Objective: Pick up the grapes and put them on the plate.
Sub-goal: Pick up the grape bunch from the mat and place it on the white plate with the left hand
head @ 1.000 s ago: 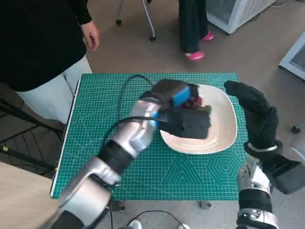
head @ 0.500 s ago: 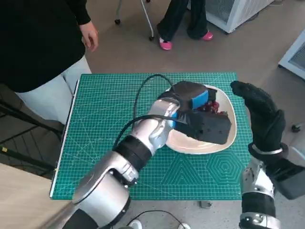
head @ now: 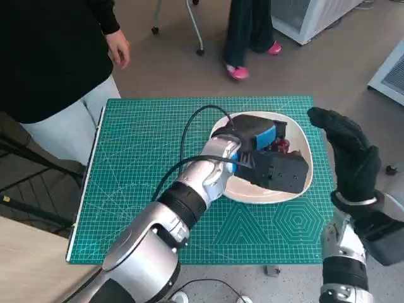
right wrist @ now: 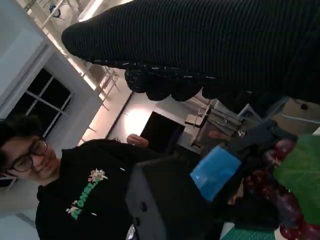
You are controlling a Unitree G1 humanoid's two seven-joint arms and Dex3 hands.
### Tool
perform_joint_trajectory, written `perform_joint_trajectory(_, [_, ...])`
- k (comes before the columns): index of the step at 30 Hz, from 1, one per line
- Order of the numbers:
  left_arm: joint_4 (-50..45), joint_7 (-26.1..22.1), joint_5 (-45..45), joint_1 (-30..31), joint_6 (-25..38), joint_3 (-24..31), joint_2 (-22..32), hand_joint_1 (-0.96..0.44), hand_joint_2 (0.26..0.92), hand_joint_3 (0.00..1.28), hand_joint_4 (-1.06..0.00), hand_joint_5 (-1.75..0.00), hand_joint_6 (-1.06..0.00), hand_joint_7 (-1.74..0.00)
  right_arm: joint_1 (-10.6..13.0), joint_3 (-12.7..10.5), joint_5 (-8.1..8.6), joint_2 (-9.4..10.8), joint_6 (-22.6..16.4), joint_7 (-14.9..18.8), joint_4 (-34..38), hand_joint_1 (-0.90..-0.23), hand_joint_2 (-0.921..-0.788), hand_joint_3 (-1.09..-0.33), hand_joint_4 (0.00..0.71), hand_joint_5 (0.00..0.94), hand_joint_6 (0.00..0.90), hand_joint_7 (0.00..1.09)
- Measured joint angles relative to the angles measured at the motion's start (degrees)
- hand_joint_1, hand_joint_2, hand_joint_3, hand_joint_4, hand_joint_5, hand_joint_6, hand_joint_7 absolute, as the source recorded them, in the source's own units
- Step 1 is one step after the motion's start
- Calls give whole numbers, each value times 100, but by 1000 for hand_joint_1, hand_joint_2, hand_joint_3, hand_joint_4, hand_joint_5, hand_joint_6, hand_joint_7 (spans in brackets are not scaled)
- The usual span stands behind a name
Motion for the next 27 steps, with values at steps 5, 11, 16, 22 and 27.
perform_joint_trajectory(5, [52,40,17,-1,-1,-57,0,355,781,618,-363,-1650,-668,-276,0,15,0,-4,12,-34,-2,-466,-921,-576,328,0,318,0])
perform_joint_trajectory(11, [57,54,-9,-1,-42,-71,9,358,805,523,-414,-1577,-621,-245,0,36,1,-4,17,-39,-1,-463,-921,-584,324,0,313,0])
perform_joint_trajectory(16, [57,20,-123,-1,-76,47,11,357,882,281,-523,-1423,-497,-61,0,53,0,-3,17,-43,-1,-461,-921,-591,321,0,310,0])
perform_joint_trajectory(22, [60,-22,-141,-1,-61,93,12,-112,917,130,-519,-1147,-417,-7,0,76,0,-3,17,-54,-1,-459,-921,-597,317,0,306,0])
perform_joint_trajectory(27, [60,-12,-108,-2,-46,75,20,-428,920,116,-518,-968,-410,-2,0,97,0,-2,17,-81,4,-458,-921,-601,315,0,303,0])
